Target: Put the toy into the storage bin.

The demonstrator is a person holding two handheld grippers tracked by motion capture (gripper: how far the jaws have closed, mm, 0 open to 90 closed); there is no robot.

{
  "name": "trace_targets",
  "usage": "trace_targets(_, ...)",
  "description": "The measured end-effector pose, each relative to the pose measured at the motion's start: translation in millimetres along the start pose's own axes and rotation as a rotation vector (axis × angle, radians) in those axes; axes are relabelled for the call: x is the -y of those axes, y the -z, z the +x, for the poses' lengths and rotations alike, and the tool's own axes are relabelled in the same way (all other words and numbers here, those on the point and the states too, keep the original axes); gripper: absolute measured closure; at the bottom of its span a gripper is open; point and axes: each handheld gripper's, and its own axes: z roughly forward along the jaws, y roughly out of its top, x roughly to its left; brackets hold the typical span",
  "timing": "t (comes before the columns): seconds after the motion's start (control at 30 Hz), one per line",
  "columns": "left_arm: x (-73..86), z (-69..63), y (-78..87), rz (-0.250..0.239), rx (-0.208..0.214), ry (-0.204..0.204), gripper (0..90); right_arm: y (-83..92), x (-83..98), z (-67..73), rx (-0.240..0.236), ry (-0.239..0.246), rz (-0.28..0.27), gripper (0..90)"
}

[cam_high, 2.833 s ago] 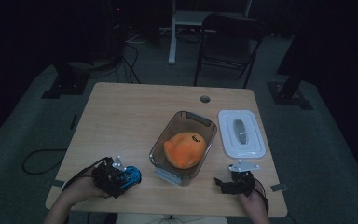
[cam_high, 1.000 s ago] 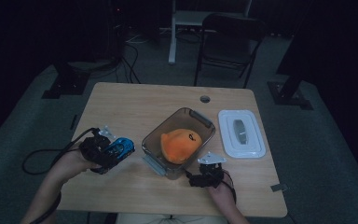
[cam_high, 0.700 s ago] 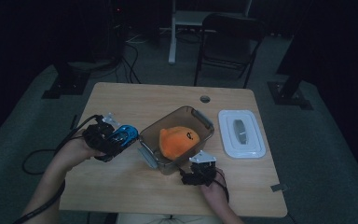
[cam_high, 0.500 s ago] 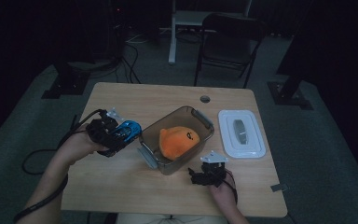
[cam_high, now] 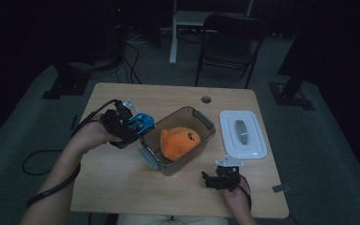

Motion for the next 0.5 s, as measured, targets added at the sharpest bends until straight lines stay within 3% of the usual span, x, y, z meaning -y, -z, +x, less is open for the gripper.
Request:
trace_targets(0.4, -48.1, -19.4, -17.7, -0.005, 0.034, -0.072, 28.9, -1.1, 0.7, 1.3, -0.011, 0.009, 0.008, 10.8)
trace_targets(0.5, -57.9, -22.9, -24.6, -0.007, 0.054, -0.074, 28.9, -1.0, 0.8, 1.3, -0.014, 0.010, 0.009, 10.8)
